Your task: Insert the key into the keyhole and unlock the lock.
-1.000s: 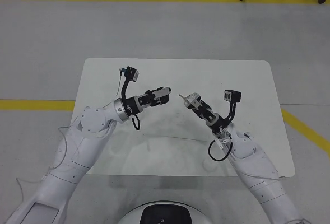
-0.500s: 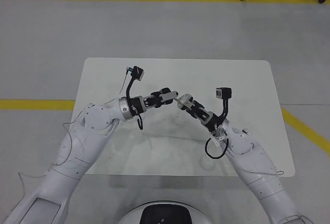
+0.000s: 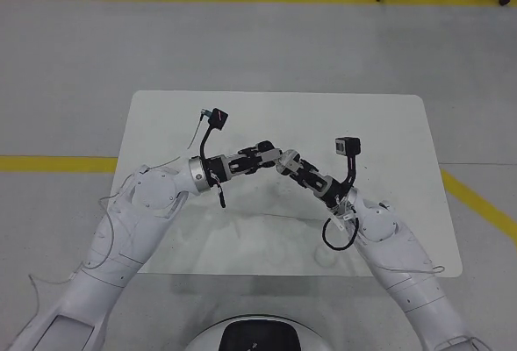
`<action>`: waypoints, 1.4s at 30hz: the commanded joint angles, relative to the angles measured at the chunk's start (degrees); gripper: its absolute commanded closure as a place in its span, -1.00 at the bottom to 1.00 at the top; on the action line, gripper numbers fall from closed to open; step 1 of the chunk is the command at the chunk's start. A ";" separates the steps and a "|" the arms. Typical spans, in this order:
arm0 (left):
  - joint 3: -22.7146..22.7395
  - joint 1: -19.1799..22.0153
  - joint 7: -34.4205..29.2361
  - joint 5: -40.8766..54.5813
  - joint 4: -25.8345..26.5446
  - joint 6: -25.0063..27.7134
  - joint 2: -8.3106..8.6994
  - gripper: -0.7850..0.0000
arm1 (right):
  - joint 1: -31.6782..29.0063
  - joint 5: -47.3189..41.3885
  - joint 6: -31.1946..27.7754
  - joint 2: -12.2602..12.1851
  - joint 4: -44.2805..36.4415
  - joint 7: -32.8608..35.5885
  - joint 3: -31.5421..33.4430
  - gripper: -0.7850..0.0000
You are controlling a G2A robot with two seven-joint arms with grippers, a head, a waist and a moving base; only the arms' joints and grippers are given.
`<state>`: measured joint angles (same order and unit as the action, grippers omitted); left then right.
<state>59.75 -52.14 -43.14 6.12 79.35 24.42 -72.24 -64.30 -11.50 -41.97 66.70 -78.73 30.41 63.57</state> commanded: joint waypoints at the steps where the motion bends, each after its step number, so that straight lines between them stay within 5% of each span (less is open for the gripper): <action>1: -0.02 -0.11 0.13 -0.13 0.12 -0.11 0.00 0.32 | -0.29 -0.25 -0.20 0.00 -0.05 -0.20 0.29 1.00; 8: 0.05 -0.24 0.32 -0.14 0.16 -0.49 0.01 1.00 | -1.17 -0.18 -0.23 -0.04 -0.51 -0.31 1.09 1.00; 18: 0.04 0.04 1.31 -2.96 0.00 -0.06 0.07 1.00 | -2.08 0.04 0.33 -0.04 -1.29 -1.12 2.28 1.00; 20: 0.00 -0.01 1.80 -3.50 0.06 -0.05 0.06 1.00 | -2.12 -0.01 0.73 -0.03 -1.30 -0.89 2.32 0.54; 25: -0.41 0.10 2.17 -5.75 0.40 0.98 0.05 1.00 | -1.76 -0.30 1.77 0.10 -1.19 0.21 1.95 0.43; 36: 0.10 -0.10 3.27 -7.96 0.46 2.19 0.24 1.00 | -0.71 0.14 5.16 0.20 -1.29 3.62 1.32 0.79; 37: 0.17 -0.09 3.23 -8.04 0.46 2.20 0.26 1.00 | -0.61 0.25 5.47 0.20 -1.30 3.92 1.29 1.00; 42: 0.53 0.03 2.89 -8.25 0.46 2.42 0.38 1.00 | -0.16 0.74 6.45 0.22 -1.58 4.85 1.24 1.00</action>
<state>60.22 -52.15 -40.19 -2.08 79.81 26.85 -71.88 -64.56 -10.91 -35.68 66.91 -80.22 35.13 64.82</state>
